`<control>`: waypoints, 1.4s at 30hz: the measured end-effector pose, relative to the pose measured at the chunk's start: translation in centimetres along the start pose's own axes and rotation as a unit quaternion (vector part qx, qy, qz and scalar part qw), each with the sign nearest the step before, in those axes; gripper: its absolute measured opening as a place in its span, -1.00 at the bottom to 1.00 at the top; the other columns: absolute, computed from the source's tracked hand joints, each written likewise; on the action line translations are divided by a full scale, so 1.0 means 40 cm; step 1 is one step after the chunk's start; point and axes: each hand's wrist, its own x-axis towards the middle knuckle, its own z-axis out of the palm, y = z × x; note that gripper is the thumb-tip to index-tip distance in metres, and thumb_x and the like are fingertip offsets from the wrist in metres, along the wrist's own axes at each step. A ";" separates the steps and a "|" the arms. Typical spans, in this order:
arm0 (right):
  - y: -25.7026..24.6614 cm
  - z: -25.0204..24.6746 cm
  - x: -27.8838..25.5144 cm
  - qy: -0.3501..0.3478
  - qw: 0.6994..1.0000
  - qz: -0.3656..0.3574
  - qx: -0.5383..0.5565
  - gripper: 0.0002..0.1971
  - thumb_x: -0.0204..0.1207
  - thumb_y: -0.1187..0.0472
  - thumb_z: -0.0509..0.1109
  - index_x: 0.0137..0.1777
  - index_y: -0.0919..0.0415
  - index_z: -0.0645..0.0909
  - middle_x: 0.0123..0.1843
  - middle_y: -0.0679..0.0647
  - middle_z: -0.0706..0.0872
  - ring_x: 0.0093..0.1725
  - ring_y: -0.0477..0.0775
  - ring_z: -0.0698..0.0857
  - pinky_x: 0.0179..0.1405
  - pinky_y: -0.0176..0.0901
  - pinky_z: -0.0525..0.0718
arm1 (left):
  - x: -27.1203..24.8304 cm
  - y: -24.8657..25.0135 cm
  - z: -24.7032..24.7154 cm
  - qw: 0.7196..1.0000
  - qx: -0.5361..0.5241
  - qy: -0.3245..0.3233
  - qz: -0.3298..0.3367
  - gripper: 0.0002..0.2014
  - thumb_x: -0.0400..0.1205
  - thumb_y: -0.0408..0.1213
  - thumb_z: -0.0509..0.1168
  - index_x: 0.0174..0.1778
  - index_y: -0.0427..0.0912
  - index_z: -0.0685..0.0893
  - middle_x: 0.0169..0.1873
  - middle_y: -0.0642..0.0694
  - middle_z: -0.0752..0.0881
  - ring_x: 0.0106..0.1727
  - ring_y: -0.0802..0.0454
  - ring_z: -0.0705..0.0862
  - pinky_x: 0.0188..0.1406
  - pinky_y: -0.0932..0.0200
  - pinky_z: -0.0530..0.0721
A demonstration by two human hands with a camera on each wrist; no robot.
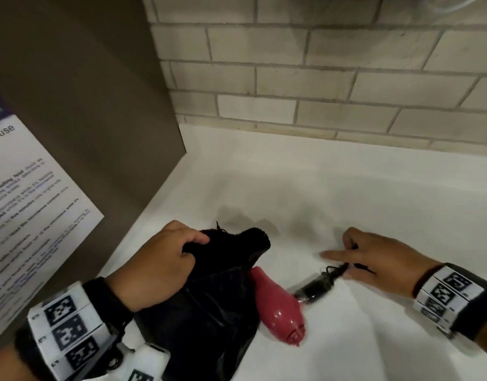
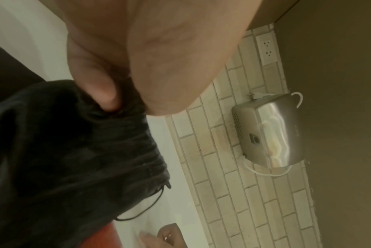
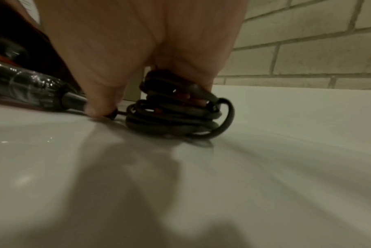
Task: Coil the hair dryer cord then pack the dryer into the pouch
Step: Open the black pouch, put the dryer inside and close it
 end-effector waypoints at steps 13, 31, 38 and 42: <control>-0.149 0.027 -0.085 -0.013 0.999 0.039 -0.013 -0.19 0.16 -0.72 0.06 0.50 -0.69 0.18 0.35 -0.26 0.34 0.24 -0.12 0.53 0.16 -0.23 0.57 | -0.009 0.010 0.006 0.995 0.035 -0.097 -0.006 -0.01 0.55 -0.29 0.31 0.75 0.30 -0.16 0.54 0.40 0.21 -0.01 0.15 0.64 -0.21 0.53 0.57; -0.052 -0.079 -0.158 0.036 0.959 0.028 0.278 -0.66 0.56 0.02 0.49 0.19 -0.51 0.63 -0.31 -0.14 0.77 -0.44 -0.20 0.53 -0.38 -0.30 0.47 | -0.015 0.011 -0.005 0.986 0.090 -0.138 0.013 0.11 0.53 -0.34 0.35 0.71 0.35 -0.33 0.68 0.45 -0.02 -0.03 0.30 0.71 -0.13 0.45 0.63; -0.066 -0.123 -0.181 0.078 0.910 0.070 0.400 -0.75 0.44 -0.15 0.47 0.11 -0.31 0.79 -0.26 0.16 0.77 -0.49 0.00 0.50 -0.39 -0.12 0.50 | -0.015 0.044 0.013 0.977 0.136 -0.154 0.053 0.12 0.50 -0.32 0.35 0.71 0.29 -0.36 0.72 0.34 -0.03 -0.08 0.10 0.76 -0.01 0.11 0.77; -0.063 -0.164 -0.241 0.178 0.863 0.092 0.464 -0.82 0.41 -0.05 0.52 -0.02 -0.14 0.87 -0.37 0.20 0.75 -0.50 0.19 0.57 -0.56 -0.06 0.57 | -0.018 0.045 0.012 0.973 0.152 -0.161 0.068 0.15 0.52 -0.31 0.38 0.71 0.27 -0.40 0.74 0.36 -0.12 0.02 0.11 0.75 -0.13 0.39 0.68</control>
